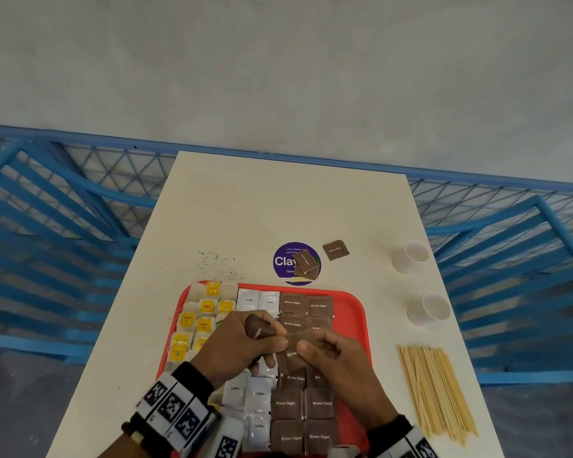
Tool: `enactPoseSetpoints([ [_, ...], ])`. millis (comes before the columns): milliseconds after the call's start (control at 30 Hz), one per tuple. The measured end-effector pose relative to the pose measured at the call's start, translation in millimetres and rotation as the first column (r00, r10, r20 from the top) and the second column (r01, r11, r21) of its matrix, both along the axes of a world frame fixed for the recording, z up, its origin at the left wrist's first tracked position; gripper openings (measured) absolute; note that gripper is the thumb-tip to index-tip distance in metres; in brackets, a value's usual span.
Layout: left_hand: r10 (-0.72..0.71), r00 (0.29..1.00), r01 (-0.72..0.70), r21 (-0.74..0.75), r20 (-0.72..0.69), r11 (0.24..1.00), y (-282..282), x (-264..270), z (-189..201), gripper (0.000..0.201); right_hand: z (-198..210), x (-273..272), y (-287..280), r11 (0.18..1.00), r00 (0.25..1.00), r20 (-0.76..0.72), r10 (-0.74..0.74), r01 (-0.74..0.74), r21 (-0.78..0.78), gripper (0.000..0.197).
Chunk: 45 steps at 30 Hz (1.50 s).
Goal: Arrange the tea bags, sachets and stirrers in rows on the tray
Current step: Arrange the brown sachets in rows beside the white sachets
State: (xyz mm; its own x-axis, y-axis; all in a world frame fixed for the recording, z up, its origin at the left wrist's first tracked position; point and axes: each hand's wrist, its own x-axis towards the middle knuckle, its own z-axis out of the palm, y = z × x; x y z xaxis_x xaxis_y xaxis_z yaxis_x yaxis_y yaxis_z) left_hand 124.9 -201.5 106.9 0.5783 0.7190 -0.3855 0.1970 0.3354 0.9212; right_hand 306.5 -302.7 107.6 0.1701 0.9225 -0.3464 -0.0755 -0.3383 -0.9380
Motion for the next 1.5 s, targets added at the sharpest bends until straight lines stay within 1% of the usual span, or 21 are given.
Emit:
enactPoseSetpoints([
  [67,-0.019,1.000,0.019,0.004,0.013,1.000,0,3,1,0.008,0,-3,2,1.000,1.000,-0.004,-0.021,0.021,0.012,0.014],
  [200,0.176,0.984,-0.174,-0.050,0.026,0.983,-2,4,-2,0.007,-1,-4,3,0.982,0.981,-0.055,-0.185,0.186,0.023,0.015],
  [233,0.176,0.984,-0.175,-0.064,0.010,0.982,-4,3,-3,0.006,-2,-4,3,0.974,0.971,-0.080,-0.223,0.225,0.015,0.015],
  [267,0.132,0.991,-0.132,-0.074,-0.015,0.988,-8,3,-3,0.007,-3,-3,3,0.968,0.965,-0.089,-0.248,0.250,0.011,0.014],
  [333,-0.017,0.997,0.012,-0.067,-0.073,0.998,-18,5,-7,0.020,-5,-5,4,0.966,0.965,-0.072,-0.254,0.256,0.021,0.014],
  [400,-0.069,0.992,0.065,-0.041,-0.108,0.997,-23,7,-12,0.024,-10,-6,5,0.964,0.963,-0.042,-0.265,0.266,0.014,0.016],
  [467,-0.058,0.993,0.054,-0.037,-0.100,0.998,-25,7,-16,0.023,-18,-5,6,0.963,0.963,0.032,-0.268,0.268,-0.001,0.029],
  [533,-0.059,0.994,0.055,-0.051,-0.089,0.997,-25,6,-17,0.023,-24,-5,6,0.971,0.966,0.112,-0.234,0.238,-0.020,0.056],
  [567,-0.068,0.994,0.063,-0.052,-0.090,0.997,-25,5,-19,0.024,-26,-4,6,0.973,0.969,0.112,-0.222,0.228,-0.042,0.064],
  [633,-0.069,0.993,0.064,-0.053,-0.098,0.996,-25,3,-22,0.025,-27,-2,4,0.969,0.975,0.017,-0.222,0.223,-0.104,0.059],
  [700,-0.055,0.992,0.046,-0.077,-0.113,0.996,-25,0,-28,0.026,-27,1,-1,0.975,0.980,-0.085,-0.179,0.165,-0.152,0.051],
  [767,-0.064,0.988,0.048,-0.122,-0.137,0.991,-27,-3,-36,0.024,-36,3,-9,0.986,0.993,-0.090,-0.078,0.064,-0.152,0.037],
  [800,-0.086,0.985,0.064,-0.149,-0.148,0.987,-28,-4,-40,0.022,-43,4,-13,0.988,0.997,-0.065,-0.035,0.025,-0.155,0.029],
  [867,-0.139,0.976,0.102,-0.210,-0.167,0.972,-32,-6,-50,0.019,-55,6,-16,0.982,1.000,-0.004,-0.009,0.008,-0.188,0.014],
  [900,-0.154,0.971,0.108,-0.242,-0.180,0.964,-32,-7,-55,0.019,-61,7,-16,0.979,1.000,0.025,-0.006,0.011,-0.206,0.011],
  [1000,-0.140,0.958,0.064,-0.288,-0.251,0.955,-32,-8,-65,0.018,-79,8,-12,0.967,0.989,0.144,0.030,0.008,-0.256,0.014],
  [1033,-0.114,0.954,0.031,-0.287,-0.276,0.957,-31,-8,-67,0.017,-87,9,-9,0.961,0.984,0.180,0.016,0.034,-0.275,0.015],
  [1133,-0.037,0.947,-0.058,-0.284,-0.319,0.957,-29,-12,-69,0.017,-105,11,4,0.944,0.977,0.197,-0.078,0.136,-0.301,0.016],
  [1233,-0.017,0.940,-0.088,-0.288,-0.341,0.954,-27,-16,-66,0.019,-116,10,15,0.944,0.957,0.285,-0.060,0.147,-0.295,0.024],
  [1400,-0.017,0.944,-0.095,-0.324,-0.328,0.941,-25,-22,-62,0.020,-125,11,23,0.920,0.888,0.460,-0.014,0.192,-0.343,0.037],
  [1500,-0.016,0.964,-0.088,-0.375,-0.265,0.923,-23,-24,-61,0.025,-121,11,23,0.907,0.855,0.517,-0.037,0.245,-0.341,0.025],
])
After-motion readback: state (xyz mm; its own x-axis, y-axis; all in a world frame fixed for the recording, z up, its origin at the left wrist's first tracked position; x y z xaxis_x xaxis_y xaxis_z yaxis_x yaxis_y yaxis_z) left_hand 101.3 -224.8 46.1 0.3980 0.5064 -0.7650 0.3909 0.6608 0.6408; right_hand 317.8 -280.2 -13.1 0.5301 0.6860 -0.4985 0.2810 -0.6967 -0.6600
